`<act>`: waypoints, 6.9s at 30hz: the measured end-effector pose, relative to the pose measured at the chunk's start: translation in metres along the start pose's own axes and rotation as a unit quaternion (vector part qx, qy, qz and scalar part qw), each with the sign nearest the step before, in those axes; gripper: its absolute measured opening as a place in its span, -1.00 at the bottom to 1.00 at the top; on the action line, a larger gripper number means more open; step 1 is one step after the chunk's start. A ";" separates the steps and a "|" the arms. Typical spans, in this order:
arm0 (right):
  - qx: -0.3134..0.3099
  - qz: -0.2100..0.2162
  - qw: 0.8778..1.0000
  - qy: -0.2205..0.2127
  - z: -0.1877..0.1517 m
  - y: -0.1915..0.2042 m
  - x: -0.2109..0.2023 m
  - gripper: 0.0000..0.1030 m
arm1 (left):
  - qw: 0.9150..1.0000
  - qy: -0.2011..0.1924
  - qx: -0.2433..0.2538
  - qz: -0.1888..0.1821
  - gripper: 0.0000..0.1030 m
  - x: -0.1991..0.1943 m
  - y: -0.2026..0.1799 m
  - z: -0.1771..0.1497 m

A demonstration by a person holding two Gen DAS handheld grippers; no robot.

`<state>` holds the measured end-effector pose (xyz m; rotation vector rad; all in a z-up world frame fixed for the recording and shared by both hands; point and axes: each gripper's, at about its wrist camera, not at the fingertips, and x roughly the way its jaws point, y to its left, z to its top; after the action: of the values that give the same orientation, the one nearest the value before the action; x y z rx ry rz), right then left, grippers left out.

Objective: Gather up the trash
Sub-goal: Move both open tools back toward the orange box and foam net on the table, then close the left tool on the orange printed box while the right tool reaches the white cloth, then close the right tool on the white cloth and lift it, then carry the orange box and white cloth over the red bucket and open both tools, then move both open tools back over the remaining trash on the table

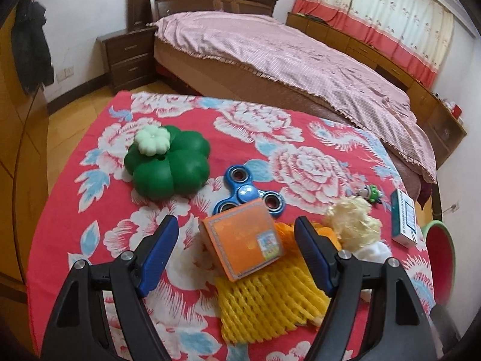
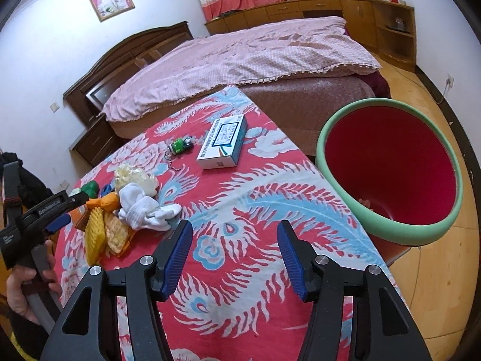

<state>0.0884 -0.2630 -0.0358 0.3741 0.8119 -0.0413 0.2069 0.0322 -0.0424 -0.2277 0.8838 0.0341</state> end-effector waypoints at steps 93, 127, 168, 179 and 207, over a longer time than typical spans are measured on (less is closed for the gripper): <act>-0.008 0.051 0.996 -0.075 0.028 0.007 -0.084 -0.49 | 0.970 -0.034 0.120 -0.208 -0.11 -0.140 -0.117 -0.054; 0.148 -0.056 0.987 -0.037 0.041 -0.188 -0.032 -0.46 | 0.929 0.084 0.258 -0.251 -0.11 -0.029 -0.323 -0.098; 0.139 -0.018 0.987 -0.074 0.029 -0.157 -0.076 0.03 | 0.952 0.070 0.198 -0.222 0.03 -0.049 -0.270 -0.090; 0.116 0.007 0.991 -0.072 0.022 -0.117 -0.088 0.08 | 0.968 0.042 0.154 -0.193 0.03 -0.075 -0.201 -0.077; 0.069 0.046 0.995 -0.053 0.006 -0.039 -0.096 0.26 | 0.995 -0.002 0.065 -0.081 0.08 -0.089 -0.045 -0.049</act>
<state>0.0192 -0.3111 0.0244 0.5358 0.6873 -0.0318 0.1187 -0.0167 0.0042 -0.1766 0.8571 -0.1745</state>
